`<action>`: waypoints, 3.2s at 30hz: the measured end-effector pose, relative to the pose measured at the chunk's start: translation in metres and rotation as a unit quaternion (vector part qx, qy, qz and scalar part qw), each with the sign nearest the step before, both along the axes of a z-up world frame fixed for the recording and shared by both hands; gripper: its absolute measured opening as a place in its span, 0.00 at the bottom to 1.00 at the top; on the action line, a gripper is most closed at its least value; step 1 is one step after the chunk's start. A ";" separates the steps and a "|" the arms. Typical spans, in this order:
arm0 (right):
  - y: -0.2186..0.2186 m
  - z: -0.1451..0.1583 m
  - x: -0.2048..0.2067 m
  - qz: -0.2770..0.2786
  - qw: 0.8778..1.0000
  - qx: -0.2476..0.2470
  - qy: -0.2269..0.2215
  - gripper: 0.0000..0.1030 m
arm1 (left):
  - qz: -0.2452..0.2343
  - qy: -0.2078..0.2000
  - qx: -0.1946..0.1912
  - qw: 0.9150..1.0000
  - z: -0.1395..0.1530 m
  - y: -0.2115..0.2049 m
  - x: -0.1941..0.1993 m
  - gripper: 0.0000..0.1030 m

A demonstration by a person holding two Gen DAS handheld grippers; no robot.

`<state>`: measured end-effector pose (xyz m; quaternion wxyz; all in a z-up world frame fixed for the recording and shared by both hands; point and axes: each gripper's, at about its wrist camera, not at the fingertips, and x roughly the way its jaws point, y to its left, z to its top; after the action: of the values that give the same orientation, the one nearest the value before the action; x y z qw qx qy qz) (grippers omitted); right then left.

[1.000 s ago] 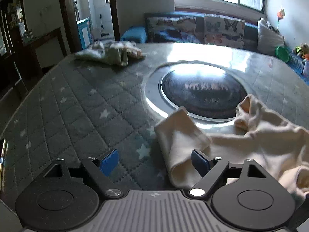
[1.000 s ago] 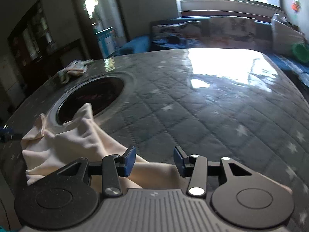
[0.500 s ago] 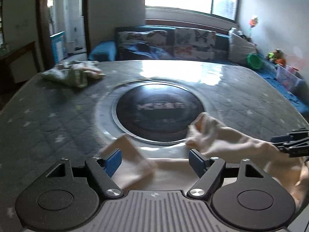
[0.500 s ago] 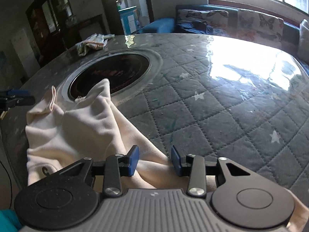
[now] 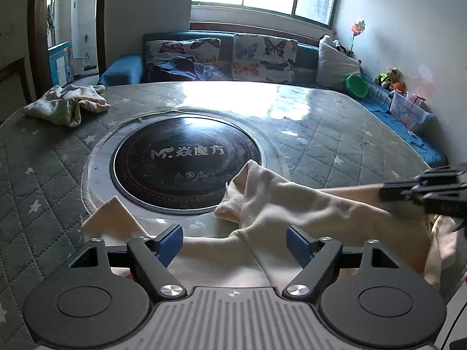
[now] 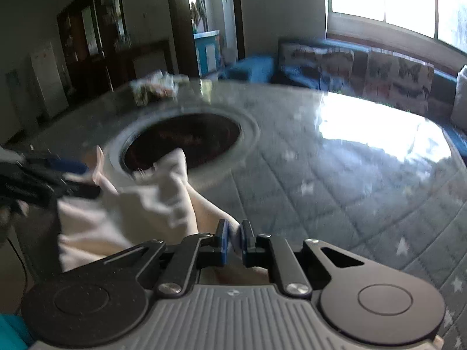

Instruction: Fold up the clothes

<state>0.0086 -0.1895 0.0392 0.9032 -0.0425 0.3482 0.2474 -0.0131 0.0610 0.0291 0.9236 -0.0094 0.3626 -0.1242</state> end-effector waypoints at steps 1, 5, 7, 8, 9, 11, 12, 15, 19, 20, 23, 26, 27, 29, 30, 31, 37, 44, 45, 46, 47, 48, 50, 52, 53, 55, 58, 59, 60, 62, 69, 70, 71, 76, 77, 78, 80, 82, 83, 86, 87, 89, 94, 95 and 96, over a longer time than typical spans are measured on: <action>0.001 0.007 -0.004 0.007 1.000 0.003 -0.009 0.07 | 0.003 -0.003 -0.001 1.000 0.002 0.001 0.000 0.78; 0.015 0.026 -0.030 0.058 0.998 0.008 -0.028 0.07 | 0.013 -0.022 -0.008 1.000 0.013 0.005 0.001 0.79; 0.026 0.028 -0.047 0.097 0.995 0.004 -0.027 0.07 | 0.014 -0.032 -0.014 0.999 0.021 0.005 0.004 0.79; 0.033 0.025 -0.054 0.115 0.993 0.002 -0.019 0.06 | 0.012 -0.037 -0.017 0.999 0.025 0.002 0.005 0.79; 0.039 0.022 -0.061 0.133 0.991 0.000 -0.011 0.06 | 0.008 -0.042 -0.021 0.999 0.030 -0.001 0.006 0.79; 0.053 0.008 -0.074 0.165 0.986 -0.016 0.005 0.06 | -0.012 -0.054 -0.026 0.998 0.037 -0.011 0.007 0.79; 0.058 0.000 -0.079 0.171 0.985 -0.022 0.013 0.06 | -0.023 -0.059 -0.028 0.998 0.041 -0.018 0.006 0.79; 0.074 -0.024 -0.091 0.189 0.981 -0.037 0.037 0.05 | -0.061 -0.073 -0.032 0.995 0.047 -0.040 0.005 0.79; 0.074 -0.031 -0.096 0.194 0.979 -0.032 0.056 0.06 | -0.070 -0.085 -0.008 0.994 0.042 -0.058 0.010 0.80; 0.070 -0.027 -0.096 0.193 0.979 -0.026 0.054 0.06 | -0.061 -0.083 -0.006 0.995 0.039 -0.055 0.013 0.80; 0.056 -0.007 -0.097 0.184 0.982 0.002 0.040 0.09 | -0.029 -0.077 -0.009 0.997 0.033 -0.041 0.026 0.80; 0.038 0.013 -0.095 0.153 0.987 0.040 0.027 0.10 | -0.005 -0.064 0.012 0.998 0.022 -0.030 0.041 0.80; 0.030 0.019 -0.092 0.137 0.989 0.054 0.024 0.10 | 0.002 -0.057 0.017 0.998 0.018 -0.027 0.046 0.80; 0.017 0.031 -0.083 0.103 0.991 0.078 0.020 0.15 | 0.009 -0.041 0.022 0.999 0.009 -0.021 0.055 0.80; 0.011 0.033 -0.078 0.082 0.993 0.084 0.023 0.22 | 0.012 -0.033 0.024 0.999 0.005 -0.020 0.058 0.80; 0.005 0.035 -0.074 0.060 0.994 0.090 0.026 0.25 | 0.012 -0.024 0.025 0.999 0.001 -0.018 0.061 0.80; -0.006 0.005 -0.051 0.009 0.988 0.112 0.106 0.29 | 0.003 0.000 0.019 1.000 -0.013 -0.011 0.059 0.78; 0.003 -0.008 -0.063 0.019 0.989 0.098 0.106 0.11 | -0.015 0.015 0.007 1.000 -0.020 -0.007 0.058 0.48; 0.003 -0.006 -0.065 0.020 0.990 0.100 0.102 0.11 | -0.016 0.015 0.004 1.000 -0.020 -0.006 0.057 0.36; 0.001 -0.004 -0.068 0.022 0.990 0.100 0.097 0.11 | -0.017 0.014 0.003 1.000 -0.020 -0.005 0.057 0.26; -0.001 -0.002 -0.072 0.024 0.990 0.100 0.093 0.10 | -0.018 0.012 0.002 1.000 -0.020 -0.004 0.055 0.24; -0.003 0.000 -0.075 0.026 0.991 0.100 0.089 0.10 | -0.019 0.010 0.002 1.000 -0.020 -0.002 0.054 0.17; -0.004 -0.001 -0.081 0.029 0.991 0.093 0.092 0.09 | -0.021 0.006 -0.003 1.000 -0.019 0.000 0.051 0.14; -0.005 -0.004 -0.087 0.034 0.991 0.083 0.100 0.09 | -0.024 0.004 -0.002 1.000 -0.018 0.003 0.047 0.14; -0.005 -0.005 -0.090 0.036 0.991 0.078 0.104 0.09 | -0.025 0.003 -0.001 1.000 -0.018 0.004 0.045 0.14; -0.007 -0.008 -0.095 0.039 0.990 0.069 0.115 0.09 | -0.034 0.002 0.002 0.999 -0.017 0.005 0.043 0.14; -0.012 -0.018 -0.096 0.031 0.988 0.061 0.140 0.09 | -0.040 0.002 0.008 0.999 -0.016 0.008 0.042 0.17; -0.014 -0.019 -0.097 0.026 0.987 0.065 0.143 0.09 | -0.041 0.003 0.009 0.999 -0.016 0.009 0.042 0.18; -0.017 -0.019 -0.097 0.021 0.987 0.071 0.145 0.10 | -0.041 0.002 0.008 0.999 -0.014 0.010 0.042 0.19; -0.022 -0.017 -0.098 0.011 0.986 0.081 0.147 0.13 | -0.041 -0.003 0.006 0.999 -0.010 0.013 0.042 0.21; -0.041 -0.005 -0.095 -0.022 0.981 0.107 0.160 0.30 | -0.043 -0.022 0.001 0.999 0.002 0.015 0.046 0.46; -0.044 -0.004 -0.094 -0.028 0.979 0.116 0.163 0.31 | -0.043 -0.022 -0.001 0.999 0.002 0.015 0.047 0.50; -0.047 -0.003 -0.092 -0.033 0.977 0.126 0.167 0.33 | -0.043 -0.020 -0.005 0.999 0.003 0.015 0.049 0.52; -0.060 -0.003 -0.076 -0.083 0.959 0.187 0.196 0.49 | -0.051 -0.019 -0.011 0.998 0.004 0.009 0.060 0.54; -0.062 -0.005 -0.072 -0.095 0.955 0.194 0.205 0.49 | -0.052 -0.017 -0.013 0.998 0.003 0.008 0.062 0.54; -0.062 -0.010 -0.069 -0.102 0.950 0.202 0.216 0.49 | -0.056 -0.015 -0.015 0.998 0.001 0.008 0.064 0.54; -0.063 -0.019 -0.063 -0.116 0.939 0.219 0.238 0.48 | -0.061 -0.007 -0.018 0.998 -0.002 0.007 0.067 0.55; -0.064 -0.029 -0.056 -0.129 0.928 0.235 0.260 0.42 | -0.062 0.002 -0.017 0.998 -0.005 0.006 0.071 0.55; -0.065 -0.033 -0.053 -0.135 0.922 0.243 0.271 0.37 | -0.063 0.006 -0.016 0.998 -0.007 0.005 0.073 0.55; -0.061 -0.036 -0.053 -0.131 0.926 0.227 0.271 0.24 | -0.079 0.022 -0.016 0.997 -0.013 0.002 0.075 0.55; -0.060 -0.037 -0.053 -0.129 0.928 0.221 0.271 0.20 | -0.084 0.025 -0.014 0.996 -0.014 0.000 0.075 0.55; -0.058 -0.035 -0.054 -0.122 0.933 0.210 0.264 0.15 | -0.097 0.029 -0.010 0.995 -0.017 -0.004 0.074 0.54; -0.052 -0.015 -0.051 -0.098 0.954 0.177 0.221 0.13 | -0.113 0.043 -0.013 0.993 -0.024 -0.010 0.078 0.35; -0.052 -0.011 -0.050 -0.095 0.957 0.172 0.213 0.13 | -0.113 0.047 -0.016 0.992 -0.025 -0.010 0.079 0.33; -0.051 -0.007 -0.048 -0.091 0.960 0.166 0.205 0.13 | -0.113 0.050 -0.019 0.992 -0.026 -0.010 0.081 0.28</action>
<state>-0.0393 -0.2408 0.0324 0.8254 0.1912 0.4827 0.2218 0.0676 0.0510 0.0029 0.8840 0.0080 0.4047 -0.2340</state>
